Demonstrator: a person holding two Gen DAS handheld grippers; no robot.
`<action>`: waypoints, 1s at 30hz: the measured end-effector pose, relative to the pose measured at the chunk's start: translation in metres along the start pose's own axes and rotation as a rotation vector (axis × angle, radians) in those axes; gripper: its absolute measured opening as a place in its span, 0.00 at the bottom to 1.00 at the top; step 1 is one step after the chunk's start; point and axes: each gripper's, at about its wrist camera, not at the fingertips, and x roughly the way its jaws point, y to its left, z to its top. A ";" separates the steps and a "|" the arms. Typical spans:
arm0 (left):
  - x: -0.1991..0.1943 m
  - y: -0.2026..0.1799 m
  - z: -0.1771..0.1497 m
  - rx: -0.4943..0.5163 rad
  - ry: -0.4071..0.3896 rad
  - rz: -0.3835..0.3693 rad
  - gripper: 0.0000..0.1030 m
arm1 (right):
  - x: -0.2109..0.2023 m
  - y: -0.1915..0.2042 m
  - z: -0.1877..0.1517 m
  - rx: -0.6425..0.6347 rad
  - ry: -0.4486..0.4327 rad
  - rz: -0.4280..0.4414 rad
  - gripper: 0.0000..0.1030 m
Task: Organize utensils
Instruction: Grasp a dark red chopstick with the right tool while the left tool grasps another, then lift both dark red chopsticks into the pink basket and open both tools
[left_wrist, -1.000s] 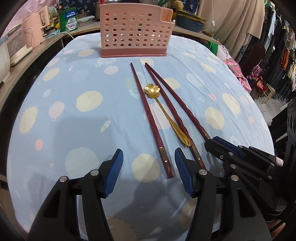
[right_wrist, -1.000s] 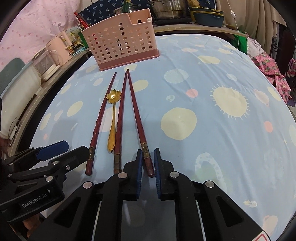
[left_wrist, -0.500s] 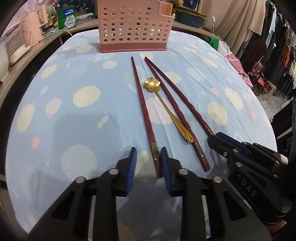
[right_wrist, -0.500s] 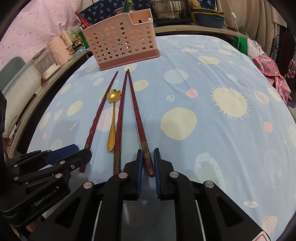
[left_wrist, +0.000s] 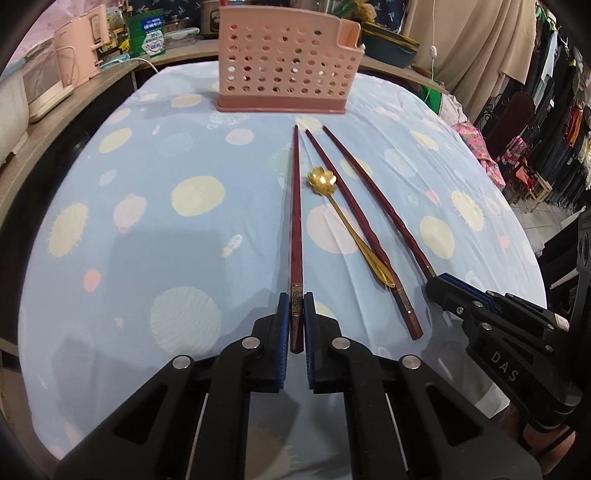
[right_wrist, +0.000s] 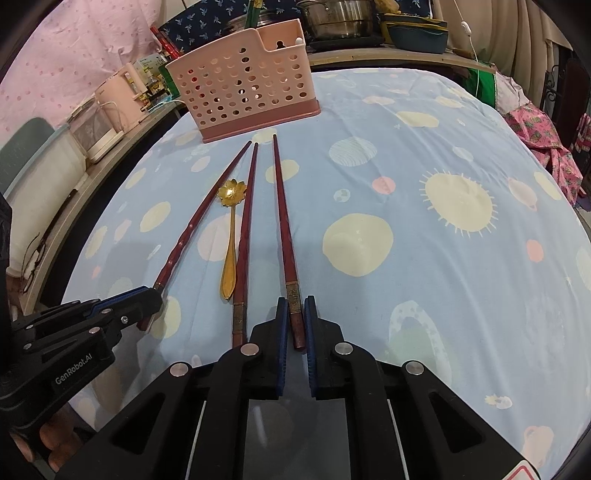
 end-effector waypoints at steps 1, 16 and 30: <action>-0.003 0.001 0.001 -0.001 -0.009 0.004 0.07 | -0.002 0.000 0.001 0.000 -0.002 0.004 0.08; -0.054 0.010 0.033 -0.026 -0.147 0.011 0.07 | -0.051 0.000 0.033 0.030 -0.134 0.058 0.07; -0.095 0.022 0.083 -0.060 -0.298 0.034 0.07 | -0.093 -0.003 0.079 0.046 -0.281 0.109 0.07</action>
